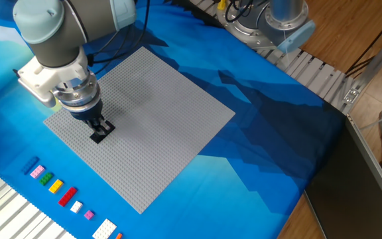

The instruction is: Stack small Lego blocks one on top of the other

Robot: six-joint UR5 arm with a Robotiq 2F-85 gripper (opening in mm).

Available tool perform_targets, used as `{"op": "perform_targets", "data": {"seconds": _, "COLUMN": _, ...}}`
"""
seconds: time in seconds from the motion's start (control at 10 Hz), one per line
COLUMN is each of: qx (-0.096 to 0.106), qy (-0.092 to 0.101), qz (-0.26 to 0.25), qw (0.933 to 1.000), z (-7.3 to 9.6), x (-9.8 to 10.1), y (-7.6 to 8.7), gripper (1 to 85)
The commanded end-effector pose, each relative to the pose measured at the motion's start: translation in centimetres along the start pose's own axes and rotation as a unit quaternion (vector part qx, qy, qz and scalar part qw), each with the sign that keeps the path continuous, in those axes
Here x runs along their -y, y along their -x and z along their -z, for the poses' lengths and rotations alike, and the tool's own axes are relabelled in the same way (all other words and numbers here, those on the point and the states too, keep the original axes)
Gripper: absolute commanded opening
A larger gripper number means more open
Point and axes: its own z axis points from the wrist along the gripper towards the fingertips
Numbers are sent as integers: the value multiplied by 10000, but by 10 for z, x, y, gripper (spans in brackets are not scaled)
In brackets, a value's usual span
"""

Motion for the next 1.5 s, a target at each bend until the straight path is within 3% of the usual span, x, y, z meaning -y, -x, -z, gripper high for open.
{"op": "perform_targets", "data": {"seconds": 0.0, "qx": 223, "qy": 134, "qz": 10, "qw": 9997, "z": -6, "x": -5, "y": 11, "gripper": 10}}
{"op": "perform_targets", "data": {"seconds": 0.9, "qx": 170, "qy": 248, "qz": 43, "qw": 9995, "z": -4, "x": -4, "y": 7, "gripper": 10}}
{"op": "perform_targets", "data": {"seconds": 1.4, "qx": 240, "qy": 169, "qz": 146, "qw": 9995, "z": -3, "x": 5, "y": 12, "gripper": 10}}
